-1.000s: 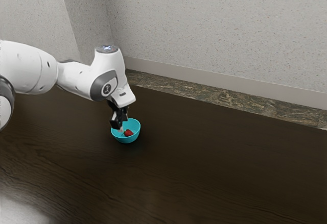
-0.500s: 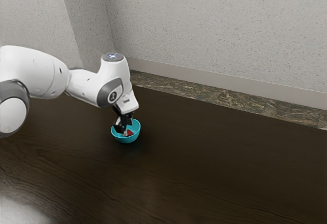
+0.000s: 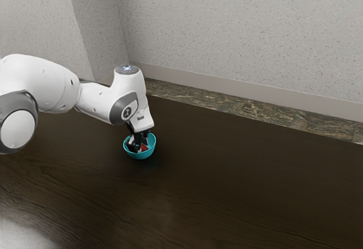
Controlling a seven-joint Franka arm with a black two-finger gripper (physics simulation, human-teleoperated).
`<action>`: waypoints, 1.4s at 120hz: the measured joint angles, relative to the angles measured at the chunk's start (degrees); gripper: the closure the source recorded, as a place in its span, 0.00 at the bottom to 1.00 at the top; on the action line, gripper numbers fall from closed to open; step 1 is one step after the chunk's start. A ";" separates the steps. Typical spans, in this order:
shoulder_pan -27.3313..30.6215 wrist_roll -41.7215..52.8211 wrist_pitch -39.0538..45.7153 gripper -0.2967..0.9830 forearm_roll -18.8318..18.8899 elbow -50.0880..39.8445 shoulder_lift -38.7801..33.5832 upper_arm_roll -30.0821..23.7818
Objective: Take strawberry from the bowl
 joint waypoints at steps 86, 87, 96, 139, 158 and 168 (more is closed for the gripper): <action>-0.28 0.69 0.42 0.80 -1.36 -2.69 -8.78 0.04; -0.32 0.67 0.34 0.81 -1.36 -2.75 -9.03 0.04; -1.47 0.45 -0.25 0.81 -1.34 -3.02 -10.73 0.03; -16.30 -2.08 1.71 0.82 -5.25 -1.58 -5.54 0.01; -18.79 -3.51 3.03 0.83 -5.85 1.63 -0.11 -0.86; -18.95 -4.08 3.22 0.73 -5.98 1.84 0.29 -1.01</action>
